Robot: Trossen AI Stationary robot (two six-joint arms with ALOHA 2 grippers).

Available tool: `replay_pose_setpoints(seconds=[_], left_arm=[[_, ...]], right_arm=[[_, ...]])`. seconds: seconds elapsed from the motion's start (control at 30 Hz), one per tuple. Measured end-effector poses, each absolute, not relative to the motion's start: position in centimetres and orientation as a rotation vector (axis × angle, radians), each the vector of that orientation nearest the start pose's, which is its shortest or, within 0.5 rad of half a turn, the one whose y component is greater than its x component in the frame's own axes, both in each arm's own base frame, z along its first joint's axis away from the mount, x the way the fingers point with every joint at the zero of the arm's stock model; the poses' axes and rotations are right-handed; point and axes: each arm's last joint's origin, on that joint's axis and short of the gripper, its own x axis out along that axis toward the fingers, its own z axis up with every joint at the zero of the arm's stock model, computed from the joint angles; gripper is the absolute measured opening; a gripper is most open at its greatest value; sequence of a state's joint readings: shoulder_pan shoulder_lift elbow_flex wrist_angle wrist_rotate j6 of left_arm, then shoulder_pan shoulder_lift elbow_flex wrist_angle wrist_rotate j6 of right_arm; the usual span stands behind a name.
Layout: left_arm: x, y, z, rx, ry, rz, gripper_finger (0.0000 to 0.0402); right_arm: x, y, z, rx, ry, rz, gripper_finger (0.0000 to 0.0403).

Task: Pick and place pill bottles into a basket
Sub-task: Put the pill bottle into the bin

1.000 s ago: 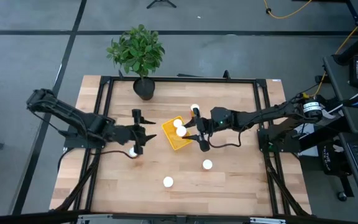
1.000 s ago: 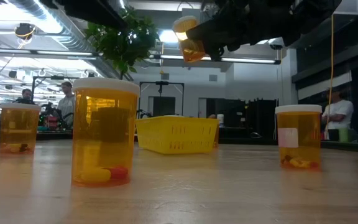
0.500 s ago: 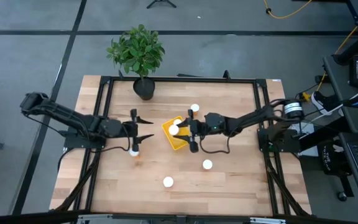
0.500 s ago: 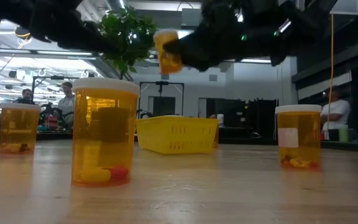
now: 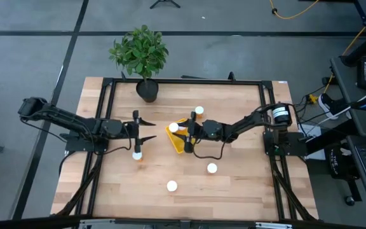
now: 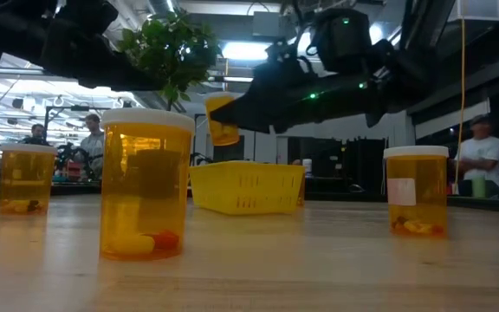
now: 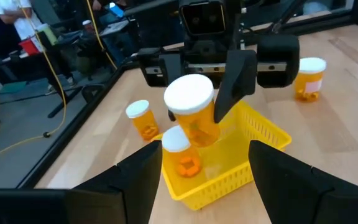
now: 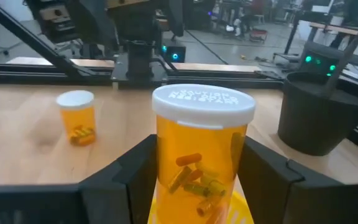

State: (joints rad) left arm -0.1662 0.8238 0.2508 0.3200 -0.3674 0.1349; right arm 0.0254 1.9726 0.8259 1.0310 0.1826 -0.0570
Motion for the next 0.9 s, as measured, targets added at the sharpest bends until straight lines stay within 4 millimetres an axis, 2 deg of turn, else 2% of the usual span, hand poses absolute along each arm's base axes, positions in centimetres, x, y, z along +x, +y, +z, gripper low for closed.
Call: replay_pose_setpoints(seconds=[0.17, 0.4, 0.9], left_arm=[[17.0, -1.8, 19.2, 0.183, 0.250, 0.190, 0.0235], [17.0, -1.8, 19.2, 0.183, 0.250, 0.190, 0.0235], [17.1, -1.8, 19.3, 0.178, 0.233, 0.192, 0.0235]], right_arm=[[38.2, 0.7, 12.8, -0.091, 0.172, -0.206, 0.0196], [38.1, 1.5, 12.4, -0.119, 0.219, -0.250, 0.0196], [37.9, 1.4, 12.0, -0.078, 0.254, -0.289, 0.0196]])
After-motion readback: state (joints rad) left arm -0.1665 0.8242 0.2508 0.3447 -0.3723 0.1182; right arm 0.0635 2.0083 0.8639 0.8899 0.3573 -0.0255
